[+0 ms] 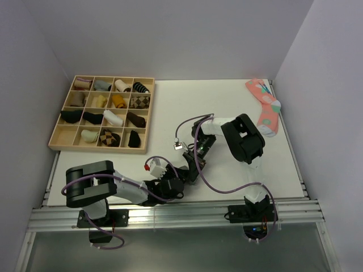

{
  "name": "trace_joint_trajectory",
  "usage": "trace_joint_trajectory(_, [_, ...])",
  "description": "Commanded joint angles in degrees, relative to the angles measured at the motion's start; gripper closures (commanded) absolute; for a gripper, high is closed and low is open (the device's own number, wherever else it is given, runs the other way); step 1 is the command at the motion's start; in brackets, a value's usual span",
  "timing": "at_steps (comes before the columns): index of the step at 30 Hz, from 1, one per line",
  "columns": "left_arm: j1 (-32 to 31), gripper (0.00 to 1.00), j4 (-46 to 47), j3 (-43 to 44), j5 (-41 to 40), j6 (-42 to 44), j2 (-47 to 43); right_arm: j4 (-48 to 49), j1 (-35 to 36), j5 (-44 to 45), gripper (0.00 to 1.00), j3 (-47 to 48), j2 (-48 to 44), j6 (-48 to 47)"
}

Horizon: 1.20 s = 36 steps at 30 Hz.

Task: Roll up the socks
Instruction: Pick up the sock at the center of the board.

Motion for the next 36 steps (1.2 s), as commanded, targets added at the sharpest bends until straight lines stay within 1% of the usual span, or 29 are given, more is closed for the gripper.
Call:
trace_joint_trajectory(1, [0.8, 0.50, -3.0, -1.0, 2.4, 2.9, 0.9, -10.7, 2.1, -7.7, 0.72, 0.6, -2.5, -0.2])
trace_joint_trajectory(4, [0.8, 0.51, -3.0, -0.9, 3.4, 2.5, 2.0, -10.7, 2.1, -7.6, 0.71, 0.9, -1.8, -0.2])
trace_joint_trajectory(8, [1.1, 0.52, -0.5, -1.6, 4.7, 2.1, 3.5, -10.7, 2.1, -7.4, 0.72, 0.7, -1.9, -0.4])
trace_joint_trajectory(14, [2.0, 0.53, 0.8, -1.3, 5.3, 3.2, 4.4, -10.8, 2.4, -6.8, 0.71, -0.6, -2.7, -1.1])
trace_joint_trajectory(18, [2.3, 0.57, 2.2, -1.1, 5.2, 4.7, 4.1, -10.8, 3.1, -6.4, 0.71, -0.5, -3.1, -1.3])
trace_joint_trajectory(19, [2.4, 0.61, 2.6, -1.2, 5.2, 4.9, 3.9, -10.8, 3.4, -6.4, 0.71, -0.5, -3.4, -1.4])
trace_joint_trajectory(21, [2.5, 0.66, 3.2, -1.7, 5.0, 5.3, 3.4, -10.7, 3.8, -6.3, 0.71, -0.2, -3.8, -1.4])
trace_joint_trajectory(22, [2.6, 0.74, 4.2, -1.8, 5.0, 5.7, 3.2, -10.8, 3.8, -6.3, 0.71, 0.1, -4.0, -1.4])
trace_joint_trajectory(24, [2.7, 0.81, 4.7, -2.0, 5.3, 6.5, 3.1, -10.5, 4.1, -6.2, 0.72, 0.2, -4.2, -1.1])
trace_joint_trajectory(25, [2.7, 0.86, 5.5, -2.1, 5.3, 6.8, 3.0, -10.4, 4.2, -6.2, 0.71, 0.2, -4.2, -1.1])
trace_joint_trajectory(26, [2.8, 0.88, 5.7, -2.1, 5.5, 7.3, 3.0, -10.3, 4.3, -6.2, 0.71, 0.2, -4.1, -0.7])
trace_joint_trajectory(27, [2.8, 0.94, 5.7, -2.0, 5.6, 7.5, 2.9, -9.6, 4.2, -6.1, 0.71, 0.2, -4.2, -0.4])
trace_joint_trajectory(28, [2.8, 0.96, 6.6, -2.1, 5.9, 7.8, 3.0, -9.3, 4.2, -5.8, 0.72, 0.1, -4.3, 0.3])
trace_joint_trajectory(30, [2.8, 1.00, 7.1, -2.3, 6.2, 8.3, 3.1, -7.6, 4.2, -5.1, 0.72, 0.0, -4.5, 1.3])
trace_joint_trajectory(31, [2.9, 1.00, 7.1, -2.4, 6.4, 8.3, 3.1, -6.7, 4.2, -4.4, 0.72, -0.5, -5.1, 2.9])
trace_joint_trajectory(34, [3.0, 1.00, 7.9, -3.1, 6.8, 8.3, 3.2, -2.7, 4.1, -2.5, 0.68, -1.3, -7.0, 7.0])
trace_joint_trajectory(35, [3.0, 1.00, 8.1, -3.6, 6.8, 8.0, 3.1, -1.7, 4.1, -1.6, 0.66, -1.4, -7.7, 8.2])
trace_joint_trajectory(36, [3.0, 1.00, 8.2, -3.9, 6.7, 7.9, 2.7, 1.4, 4.0, -0.9, 0.64, -1.7, -8.6, 9.9])
